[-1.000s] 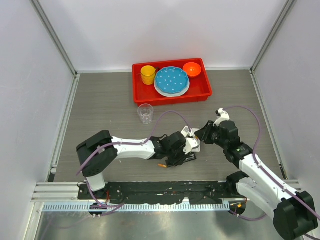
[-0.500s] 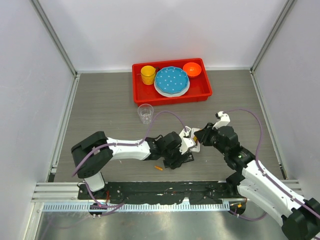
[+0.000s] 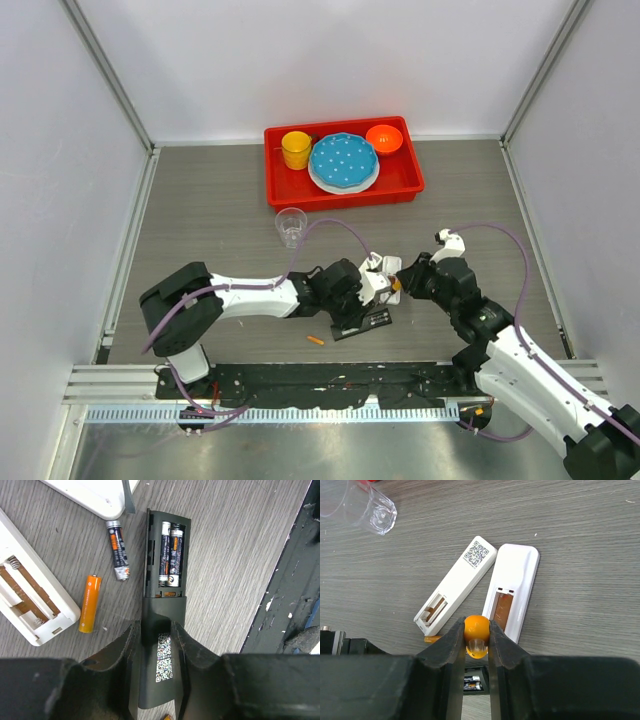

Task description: Unload the batteries from the remote control

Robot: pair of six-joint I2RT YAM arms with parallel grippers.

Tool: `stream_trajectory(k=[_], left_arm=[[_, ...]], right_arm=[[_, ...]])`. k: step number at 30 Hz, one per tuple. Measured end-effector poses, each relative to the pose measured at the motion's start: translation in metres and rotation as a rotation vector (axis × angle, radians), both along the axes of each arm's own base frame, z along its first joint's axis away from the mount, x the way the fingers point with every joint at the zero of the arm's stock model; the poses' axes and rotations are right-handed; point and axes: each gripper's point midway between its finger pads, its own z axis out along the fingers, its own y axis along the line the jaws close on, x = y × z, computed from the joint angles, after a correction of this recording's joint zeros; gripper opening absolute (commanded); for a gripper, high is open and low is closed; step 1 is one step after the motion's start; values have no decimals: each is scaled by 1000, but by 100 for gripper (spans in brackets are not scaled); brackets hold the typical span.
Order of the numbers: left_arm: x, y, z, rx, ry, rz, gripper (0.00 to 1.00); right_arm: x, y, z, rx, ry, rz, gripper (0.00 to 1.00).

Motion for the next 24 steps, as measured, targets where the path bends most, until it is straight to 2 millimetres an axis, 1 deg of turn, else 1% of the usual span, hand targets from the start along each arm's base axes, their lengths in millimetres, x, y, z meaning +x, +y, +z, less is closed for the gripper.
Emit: stream_trajectory(k=[5, 6, 7, 8, 10, 11, 14, 18, 20, 22, 24], left_arm=[[0, -1, -1, -2, 1, -1, 29], [0, -1, -1, -2, 1, -1, 31], [0, -1, -1, -2, 1, -1, 36], [0, -1, -1, -2, 1, 0, 48], [-1, 0, -4, 5, 4, -3, 58], [-4, 2, -7, 16, 10, -8, 65], [-8, 0, -6, 2, 11, -22, 70], [-10, -2, -6, -1, 3, -36, 70], [-12, -4, -7, 2, 2, -44, 67], [-10, -11, -7, 5, -7, -49, 65], [-7, -22, -8, 10, -34, -56, 59]], right_arm=[[-1, 0, 0, 0, 0, 1, 1], [-1, 0, 0, -1, 2, 1, 1], [-2, 0, -1, -2, 3, 2, 1], [-2, 0, -1, -3, 4, 3, 1], [-3, 0, 1, -1, 0, 5, 1], [-4, -1, 1, 1, -3, 5, 1], [-4, -1, 2, 1, -6, 5, 1], [-4, -1, 2, 0, -4, 5, 1], [-4, -1, 2, 0, -4, 4, 1], [-4, -1, 2, 0, -4, 4, 1], [-4, -1, 2, 0, -4, 4, 1]])
